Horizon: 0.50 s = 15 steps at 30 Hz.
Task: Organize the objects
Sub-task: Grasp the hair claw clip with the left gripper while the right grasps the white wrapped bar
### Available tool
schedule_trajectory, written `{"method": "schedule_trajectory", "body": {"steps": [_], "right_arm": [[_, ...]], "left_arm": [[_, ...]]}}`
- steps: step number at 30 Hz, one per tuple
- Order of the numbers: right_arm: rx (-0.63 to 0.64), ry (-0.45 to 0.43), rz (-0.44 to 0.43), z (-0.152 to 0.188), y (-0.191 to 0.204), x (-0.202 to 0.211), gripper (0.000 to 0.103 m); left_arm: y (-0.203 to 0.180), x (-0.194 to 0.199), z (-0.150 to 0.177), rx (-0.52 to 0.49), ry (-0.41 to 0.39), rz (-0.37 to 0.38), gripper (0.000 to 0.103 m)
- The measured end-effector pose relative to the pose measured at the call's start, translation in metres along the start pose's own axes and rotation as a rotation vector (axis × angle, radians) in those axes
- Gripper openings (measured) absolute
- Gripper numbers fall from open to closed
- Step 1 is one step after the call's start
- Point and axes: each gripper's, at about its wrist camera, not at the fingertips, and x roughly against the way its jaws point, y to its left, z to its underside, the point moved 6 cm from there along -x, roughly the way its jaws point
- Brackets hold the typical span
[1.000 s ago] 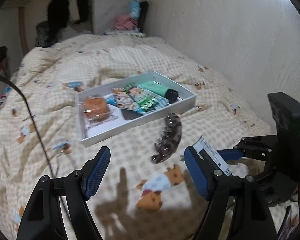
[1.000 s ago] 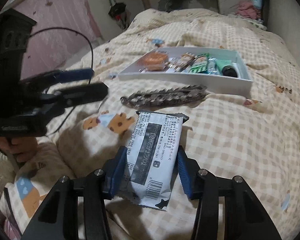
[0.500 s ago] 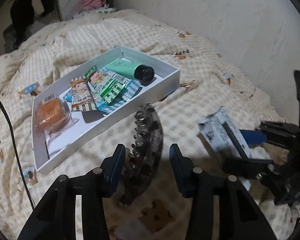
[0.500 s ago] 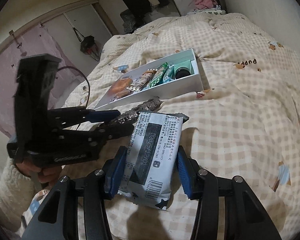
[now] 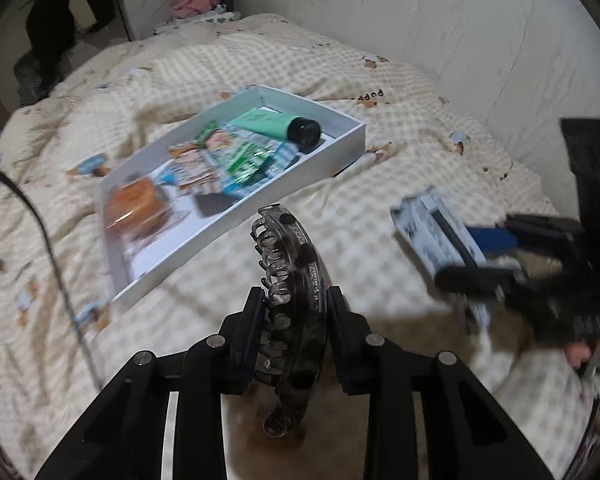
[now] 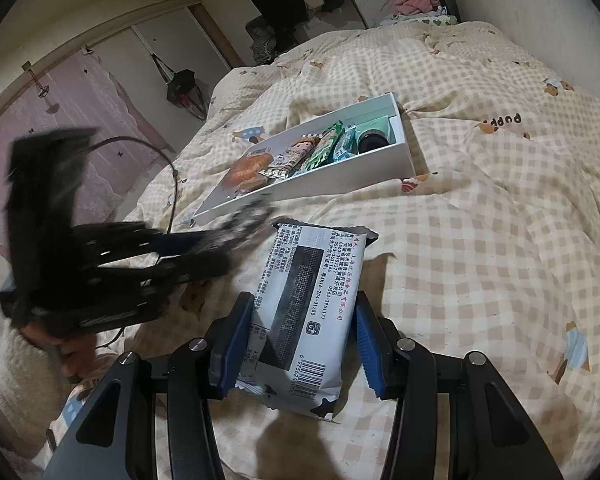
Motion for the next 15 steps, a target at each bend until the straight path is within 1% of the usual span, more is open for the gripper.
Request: {"method": "schedule_trajectory", "body": {"steps": [2, 5, 6, 8, 10, 11, 12, 15], "right_arm": [[-0.002, 0.0, -0.003, 0.0, 0.0, 0.0, 0.05], [-0.002, 0.001, -0.004, 0.0, 0.0, 0.0, 0.05], [-0.002, 0.0, -0.004, 0.0, 0.0, 0.0, 0.05], [0.0, -0.002, -0.007, 0.0, 0.001, 0.0, 0.05], [-0.003, 0.011, -0.037, 0.001, 0.002, -0.001, 0.05], [-0.006, 0.019, -0.048, 0.002, 0.002, -0.002, 0.05], [-0.006, 0.021, -0.048, 0.002, 0.002, -0.003, 0.05], [-0.007, 0.016, -0.054, 0.002, 0.002, -0.003, 0.05]], "left_arm": [[0.001, 0.013, 0.011, 0.01, 0.007, -0.003, 0.034], [-0.004, 0.022, 0.023, 0.001, 0.044, 0.032, 0.034], [-0.006, 0.024, 0.027, -0.001, 0.059, 0.055, 0.034], [-0.008, 0.027, 0.029, 0.022, 0.076, 0.127, 0.034], [-0.005, 0.032, 0.028, 0.064, 0.055, 0.198, 0.035], [-0.002, 0.034, 0.027, 0.075, 0.047, 0.217, 0.038], [0.001, 0.035, 0.026, 0.084, 0.037, 0.216, 0.042], [0.01, 0.031, 0.022, 0.111, 0.033, 0.195, 0.048]]}}
